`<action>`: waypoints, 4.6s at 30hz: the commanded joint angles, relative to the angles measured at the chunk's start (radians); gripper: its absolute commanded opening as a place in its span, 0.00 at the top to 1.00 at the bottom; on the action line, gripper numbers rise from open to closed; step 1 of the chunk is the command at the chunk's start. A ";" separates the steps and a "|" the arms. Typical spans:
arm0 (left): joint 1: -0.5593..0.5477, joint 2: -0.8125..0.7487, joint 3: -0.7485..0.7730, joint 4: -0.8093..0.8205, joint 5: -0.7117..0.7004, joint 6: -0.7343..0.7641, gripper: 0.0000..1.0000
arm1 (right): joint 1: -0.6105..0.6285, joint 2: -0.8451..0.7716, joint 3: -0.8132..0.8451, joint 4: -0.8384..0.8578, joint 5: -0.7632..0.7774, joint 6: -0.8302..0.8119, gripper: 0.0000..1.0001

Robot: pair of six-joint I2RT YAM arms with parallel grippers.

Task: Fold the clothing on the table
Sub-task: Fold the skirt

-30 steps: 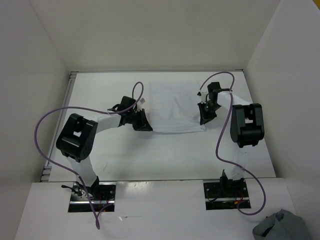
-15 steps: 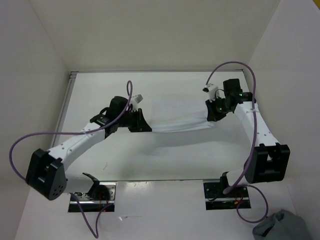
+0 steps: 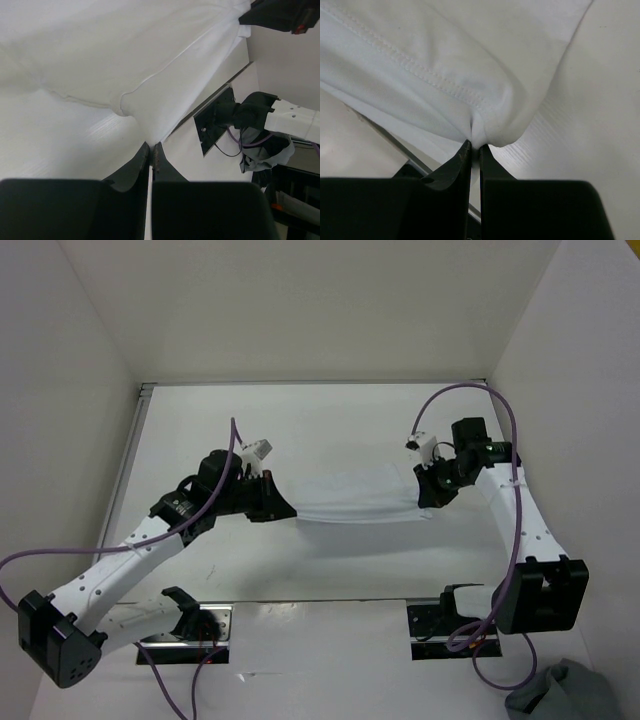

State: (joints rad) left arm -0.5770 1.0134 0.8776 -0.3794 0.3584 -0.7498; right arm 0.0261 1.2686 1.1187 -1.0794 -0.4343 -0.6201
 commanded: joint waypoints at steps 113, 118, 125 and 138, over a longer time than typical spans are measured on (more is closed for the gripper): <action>-0.011 0.950 0.325 0.297 0.002 0.155 1.00 | 0.104 0.830 0.202 0.656 -0.724 0.493 0.95; -0.011 0.950 0.334 0.268 -0.019 0.155 1.00 | 0.113 0.848 0.220 0.757 -0.603 0.586 0.96; -0.011 0.959 0.325 0.258 -0.049 0.155 1.00 | 0.069 0.773 0.169 0.863 -0.312 0.695 0.96; -0.011 0.939 0.307 0.237 -0.076 0.145 1.00 | -0.094 0.525 0.089 0.944 0.166 0.731 0.98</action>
State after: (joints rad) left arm -0.5861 1.9717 1.1934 -0.0818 0.3363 -0.6102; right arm -0.0650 1.8805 1.2278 -0.1833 -0.3401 0.1219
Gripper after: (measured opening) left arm 0.000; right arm 0.026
